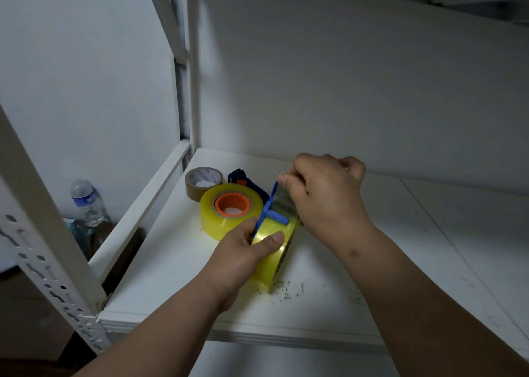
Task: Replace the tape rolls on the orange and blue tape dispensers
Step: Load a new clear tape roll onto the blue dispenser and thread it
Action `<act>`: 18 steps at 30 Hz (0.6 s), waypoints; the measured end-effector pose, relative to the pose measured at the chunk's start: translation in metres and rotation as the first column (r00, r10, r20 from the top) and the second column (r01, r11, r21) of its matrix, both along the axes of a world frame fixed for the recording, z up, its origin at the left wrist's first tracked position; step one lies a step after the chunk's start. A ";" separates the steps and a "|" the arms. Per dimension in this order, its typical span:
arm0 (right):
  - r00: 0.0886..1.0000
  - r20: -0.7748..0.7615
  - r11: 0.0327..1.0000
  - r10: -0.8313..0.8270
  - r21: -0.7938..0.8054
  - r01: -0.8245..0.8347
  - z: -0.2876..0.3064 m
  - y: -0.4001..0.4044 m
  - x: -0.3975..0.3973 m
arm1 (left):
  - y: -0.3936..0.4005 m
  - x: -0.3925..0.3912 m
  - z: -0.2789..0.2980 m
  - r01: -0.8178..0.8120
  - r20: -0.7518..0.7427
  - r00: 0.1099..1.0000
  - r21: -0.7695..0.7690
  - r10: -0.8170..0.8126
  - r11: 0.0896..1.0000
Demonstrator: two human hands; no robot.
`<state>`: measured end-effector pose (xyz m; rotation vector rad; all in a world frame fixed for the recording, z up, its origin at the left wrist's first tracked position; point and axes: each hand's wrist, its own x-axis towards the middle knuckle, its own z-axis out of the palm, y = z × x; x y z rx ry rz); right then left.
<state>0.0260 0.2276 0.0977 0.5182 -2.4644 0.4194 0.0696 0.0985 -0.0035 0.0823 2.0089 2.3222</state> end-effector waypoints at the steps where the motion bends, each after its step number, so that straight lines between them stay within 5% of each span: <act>1: 1.000 -0.026 1.000 0.000 0.009 0.000 0.004 -0.002 -0.001 | 0.001 0.000 0.002 -0.027 -0.005 1.000 -0.002 0.027 1.000; 9: 0.984 0.134 0.966 0.121 -0.245 -0.085 0.011 0.000 -0.005 | 0.003 0.000 0.002 -0.110 0.010 0.994 0.025 0.110 0.994; 14: 0.931 0.178 0.752 0.318 -0.646 -0.133 0.010 0.017 -0.005 | 0.001 0.000 0.002 -0.099 0.019 0.995 0.057 0.098 0.993; 18: 0.932 0.264 0.682 0.247 -0.731 0.027 -0.008 0.035 -0.015 | 0.001 0.002 0.005 -0.105 0.043 0.994 0.093 0.101 0.990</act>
